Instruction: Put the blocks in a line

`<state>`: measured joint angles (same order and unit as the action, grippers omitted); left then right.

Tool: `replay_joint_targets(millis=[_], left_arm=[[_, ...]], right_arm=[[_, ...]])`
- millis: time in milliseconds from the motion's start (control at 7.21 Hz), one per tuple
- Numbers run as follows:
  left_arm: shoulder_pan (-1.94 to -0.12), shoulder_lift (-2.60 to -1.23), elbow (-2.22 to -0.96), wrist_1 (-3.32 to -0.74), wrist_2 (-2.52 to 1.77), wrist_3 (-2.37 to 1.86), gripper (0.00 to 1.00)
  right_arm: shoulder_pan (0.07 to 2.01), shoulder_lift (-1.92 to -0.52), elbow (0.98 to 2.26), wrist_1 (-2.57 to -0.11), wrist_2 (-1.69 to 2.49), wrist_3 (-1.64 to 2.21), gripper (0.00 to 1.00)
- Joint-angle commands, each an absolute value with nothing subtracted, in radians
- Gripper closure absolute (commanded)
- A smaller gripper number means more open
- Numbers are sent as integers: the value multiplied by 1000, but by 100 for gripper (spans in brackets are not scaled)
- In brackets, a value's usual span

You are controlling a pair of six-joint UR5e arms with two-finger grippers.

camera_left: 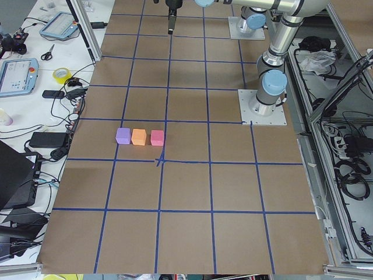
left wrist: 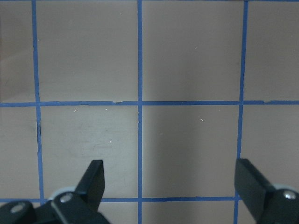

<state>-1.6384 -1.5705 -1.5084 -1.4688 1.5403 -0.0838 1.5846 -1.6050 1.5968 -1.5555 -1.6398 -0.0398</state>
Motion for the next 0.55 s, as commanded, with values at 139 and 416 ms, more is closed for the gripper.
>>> replay_joint_targets(millis=[139,416], left_arm=[[-1637,-1575,-1514,-1468,1511,-83,0],[-1632,-1566,-1514,-1470,1517,-83,0]], right_arm=[[1585,-1605,1598,-1555,-1640,-40,0],[1585,-1606,1606,-1557,-1641,-40,0]])
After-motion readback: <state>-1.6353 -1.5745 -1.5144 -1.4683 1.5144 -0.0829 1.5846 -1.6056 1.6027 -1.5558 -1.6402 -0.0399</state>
